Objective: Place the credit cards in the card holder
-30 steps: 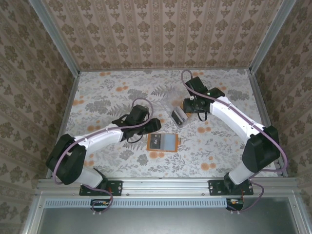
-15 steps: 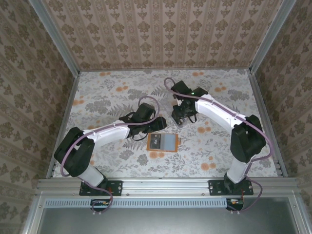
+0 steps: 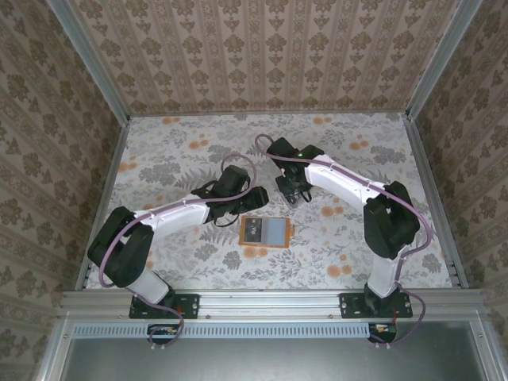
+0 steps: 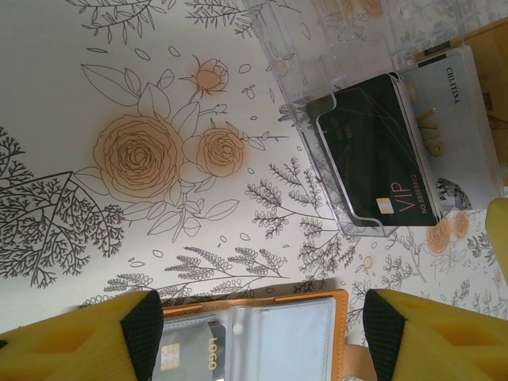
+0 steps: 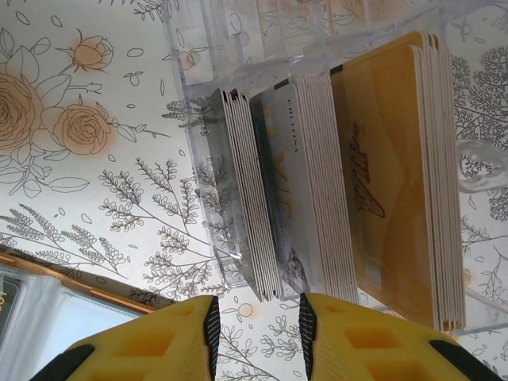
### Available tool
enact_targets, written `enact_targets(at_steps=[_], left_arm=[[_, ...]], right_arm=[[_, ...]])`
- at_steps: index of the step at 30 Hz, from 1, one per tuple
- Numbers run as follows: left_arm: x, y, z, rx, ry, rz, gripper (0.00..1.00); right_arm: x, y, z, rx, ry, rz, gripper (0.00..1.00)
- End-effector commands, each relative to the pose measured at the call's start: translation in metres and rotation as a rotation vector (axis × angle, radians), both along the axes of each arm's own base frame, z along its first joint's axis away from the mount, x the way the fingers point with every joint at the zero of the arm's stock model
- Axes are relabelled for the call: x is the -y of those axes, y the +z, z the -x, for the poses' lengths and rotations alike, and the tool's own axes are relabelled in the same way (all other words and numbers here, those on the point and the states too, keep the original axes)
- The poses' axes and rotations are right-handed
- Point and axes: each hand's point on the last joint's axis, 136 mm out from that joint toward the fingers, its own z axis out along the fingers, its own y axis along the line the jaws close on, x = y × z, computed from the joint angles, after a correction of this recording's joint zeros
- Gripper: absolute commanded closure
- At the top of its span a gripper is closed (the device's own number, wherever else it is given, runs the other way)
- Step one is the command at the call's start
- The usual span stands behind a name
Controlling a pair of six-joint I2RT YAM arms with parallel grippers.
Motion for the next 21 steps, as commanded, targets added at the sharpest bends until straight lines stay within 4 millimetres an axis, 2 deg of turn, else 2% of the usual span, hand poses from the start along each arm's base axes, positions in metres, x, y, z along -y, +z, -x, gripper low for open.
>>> enact_targets(at_steps=[1,13,21], left_arm=[[-0.006,0.003,-0.002,0.011,0.034,0.011,0.3],[-0.012,0.001,-0.002,0.005,0.053,0.013,0.3],[-0.018,-0.001,0.0,-0.001,0.069,0.008,0.31]], right_arm=[[0.004,-0.002,0.0,-0.011,0.021,0.07,0.65],[0.0,-0.007,-0.006,0.0,0.04,0.131,0.64],[-0.002,-0.019,-0.01,0.0,0.056,0.197,0.64]])
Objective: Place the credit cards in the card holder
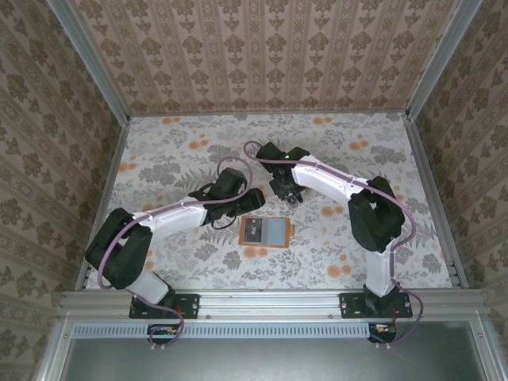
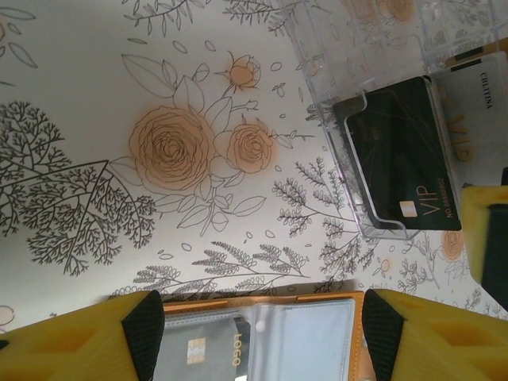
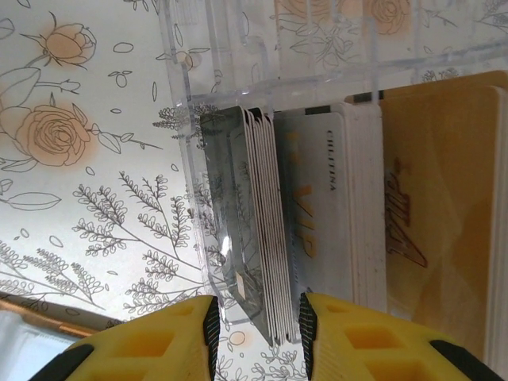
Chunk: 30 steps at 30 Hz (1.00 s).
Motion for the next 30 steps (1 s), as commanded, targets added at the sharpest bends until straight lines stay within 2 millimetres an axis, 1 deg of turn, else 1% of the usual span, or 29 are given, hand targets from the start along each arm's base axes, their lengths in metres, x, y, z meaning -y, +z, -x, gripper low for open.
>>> enact_targets(at_steps=[1,9,14,17,26,30], left_arm=[[-0.008,0.006,-0.001,0.013,0.037,0.007,0.31],[-0.012,0.005,-0.001,0.013,0.054,0.002,0.31],[-0.015,0.003,0.001,0.011,0.063,-0.001,0.31],[-0.017,0.002,0.001,0.009,0.069,-0.003,0.32],[-0.019,0.001,0.003,0.007,0.076,-0.003,0.32],[-0.019,0.0,0.003,0.004,0.075,-0.007,0.32]], right_arm=[[0.005,-0.001,-0.003,0.004,0.016,0.079,0.64],[0.009,-0.014,-0.011,0.036,0.027,0.204,0.65],[0.011,-0.018,-0.016,0.069,0.031,0.266,0.65],[0.013,-0.015,-0.019,0.102,0.033,0.308,0.65],[0.012,-0.003,-0.021,0.148,0.036,0.312,0.83],[0.012,0.001,-0.02,0.15,0.036,0.307,0.86]])
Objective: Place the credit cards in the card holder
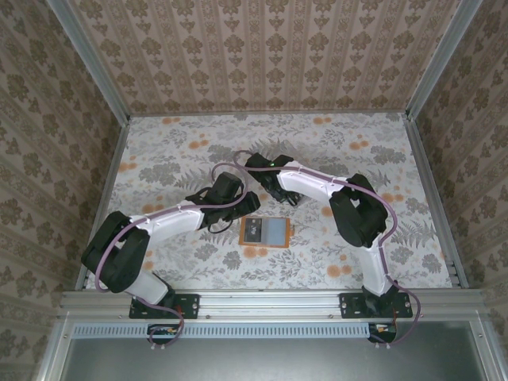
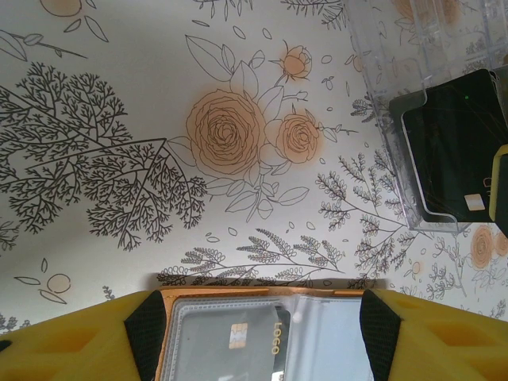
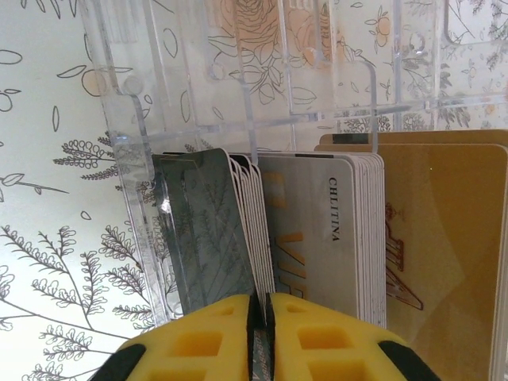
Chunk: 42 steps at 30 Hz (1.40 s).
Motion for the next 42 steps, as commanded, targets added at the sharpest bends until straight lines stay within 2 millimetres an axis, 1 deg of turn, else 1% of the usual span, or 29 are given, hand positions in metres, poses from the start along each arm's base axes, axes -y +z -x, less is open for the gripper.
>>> enact_targets(at_steps=[1,3,5,7,18,23,27,32,39,42], left_arm=[[-0.004,0.009,-0.002,0.025,0.019,0.011,0.32],[-0.004,0.008,-0.001,0.023,0.019,0.01,0.32],[-0.004,0.009,-0.001,0.022,0.019,0.01,0.32],[-0.004,0.008,-0.001,0.019,0.019,0.009,0.32],[-0.003,0.009,-0.001,0.019,0.016,0.013,0.32],[-0.002,0.012,-0.002,0.026,0.01,0.015,0.33],[-0.003,0.013,-0.002,0.027,0.014,0.021,0.33],[0.0,0.017,-0.003,0.031,0.007,0.045,0.34],[0.009,0.033,-0.006,0.055,-0.02,0.126,0.34],[0.014,0.04,-0.009,0.058,-0.038,0.18,0.34]], right_arm=[[0.003,0.014,-0.002,0.033,0.007,0.029,0.87],[0.002,0.017,-0.001,0.037,0.005,0.019,0.9],[0.002,0.019,0.0,0.034,0.005,0.008,0.91],[0.0,0.022,0.002,0.031,0.007,-0.01,0.97],[-0.003,0.032,0.009,0.013,0.0,-0.073,0.98],[-0.007,0.035,0.016,-0.017,-0.02,-0.159,1.0],[-0.008,0.039,0.022,-0.052,-0.053,-0.278,1.0],[-0.011,0.047,0.03,-0.092,-0.095,-0.472,1.0],[-0.012,0.071,0.04,-0.109,-0.165,-0.808,1.0],[-0.013,0.082,0.041,-0.105,-0.194,-0.937,1.0]])
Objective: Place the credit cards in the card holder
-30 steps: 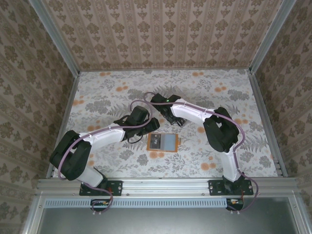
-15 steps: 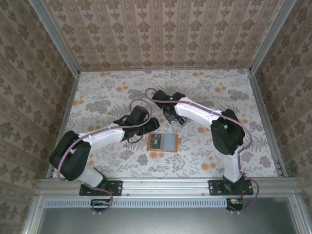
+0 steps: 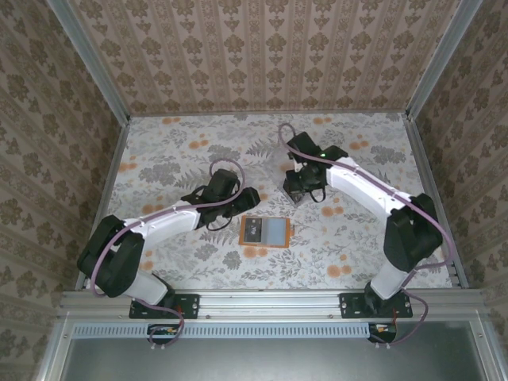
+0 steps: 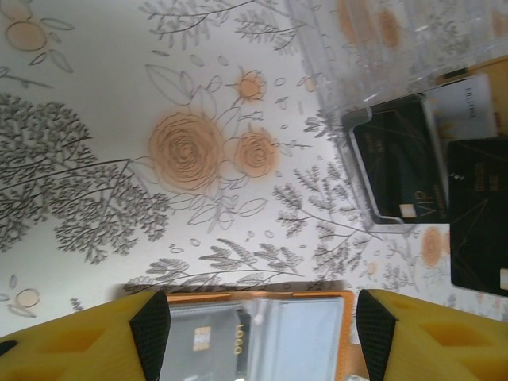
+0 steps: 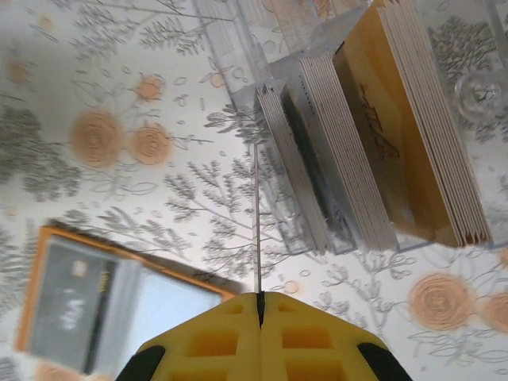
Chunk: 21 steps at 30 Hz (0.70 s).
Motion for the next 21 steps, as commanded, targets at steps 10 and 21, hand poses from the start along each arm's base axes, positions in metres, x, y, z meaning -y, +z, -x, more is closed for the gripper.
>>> enact_targets(at_steps=[10,21], left_arm=[[0.036,0.056,-0.009,0.045,-0.107,0.34,0.35],[0.05,0.077,-0.015,0.053,-0.147,0.479,0.47]], right_arm=[[-0.04,0.05,0.011,-0.002,-0.036,-0.568,1.0],[-0.055,0.066,0.014,-0.012,-0.029,-0.754,1.0]])
